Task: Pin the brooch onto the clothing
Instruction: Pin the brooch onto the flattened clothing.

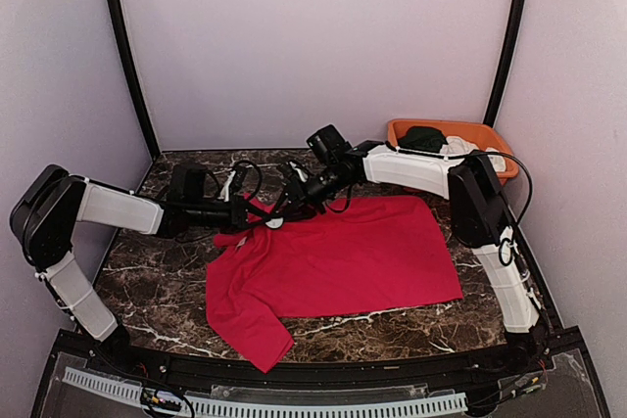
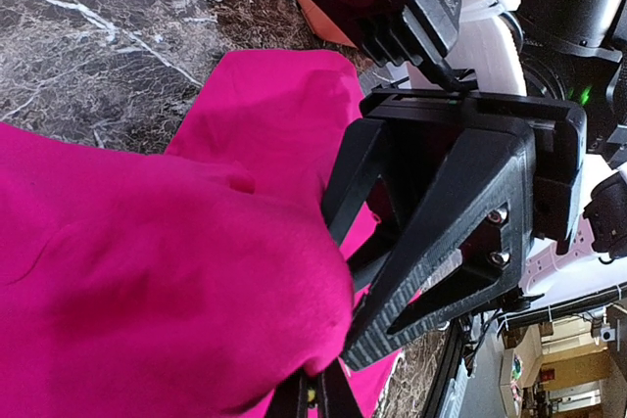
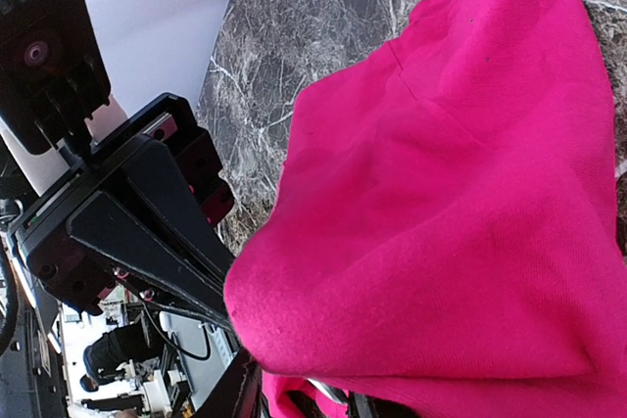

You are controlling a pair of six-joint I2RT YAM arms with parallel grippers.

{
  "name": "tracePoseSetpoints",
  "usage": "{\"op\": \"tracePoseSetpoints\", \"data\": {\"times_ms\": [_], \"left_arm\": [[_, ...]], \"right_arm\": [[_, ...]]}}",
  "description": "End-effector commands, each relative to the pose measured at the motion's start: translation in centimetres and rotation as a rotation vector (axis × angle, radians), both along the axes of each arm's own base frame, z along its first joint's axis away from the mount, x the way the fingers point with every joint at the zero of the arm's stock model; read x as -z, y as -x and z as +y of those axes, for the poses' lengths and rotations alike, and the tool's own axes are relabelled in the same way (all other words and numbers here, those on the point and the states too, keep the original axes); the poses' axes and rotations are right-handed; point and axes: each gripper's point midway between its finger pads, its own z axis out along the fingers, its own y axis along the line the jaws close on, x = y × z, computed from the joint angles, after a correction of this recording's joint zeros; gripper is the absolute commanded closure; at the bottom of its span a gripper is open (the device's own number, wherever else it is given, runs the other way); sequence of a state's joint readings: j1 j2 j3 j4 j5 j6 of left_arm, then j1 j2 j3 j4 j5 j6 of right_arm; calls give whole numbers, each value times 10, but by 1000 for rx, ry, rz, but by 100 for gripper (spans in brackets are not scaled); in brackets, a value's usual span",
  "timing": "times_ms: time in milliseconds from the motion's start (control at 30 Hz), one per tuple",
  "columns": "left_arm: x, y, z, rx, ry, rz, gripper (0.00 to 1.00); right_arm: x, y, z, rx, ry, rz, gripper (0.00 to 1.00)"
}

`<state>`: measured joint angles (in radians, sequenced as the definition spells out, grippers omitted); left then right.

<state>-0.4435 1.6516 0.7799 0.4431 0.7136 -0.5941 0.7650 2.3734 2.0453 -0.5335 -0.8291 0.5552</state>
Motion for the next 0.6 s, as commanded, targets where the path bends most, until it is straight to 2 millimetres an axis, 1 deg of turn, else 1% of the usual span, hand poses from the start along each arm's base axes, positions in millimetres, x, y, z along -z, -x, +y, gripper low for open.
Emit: {"op": "tracePoseSetpoints", "data": {"times_ms": [0, 200, 400, 567], "left_arm": [[-20, 5, -5, 31, 6, -52, 99], [-18, 5, -4, 23, -8, -50, 99], [-16, 3, -2, 7, -23, -49, 99], [-15, 2, 1, -6, -36, -49, 99]], "right_arm": [[19, -6, 4, 33, 34, -19, 72], [27, -8, 0, 56, 92, -48, 75], [30, -7, 1, 61, 120, -70, 75], [33, -10, -1, 79, 147, -93, 75]]}}
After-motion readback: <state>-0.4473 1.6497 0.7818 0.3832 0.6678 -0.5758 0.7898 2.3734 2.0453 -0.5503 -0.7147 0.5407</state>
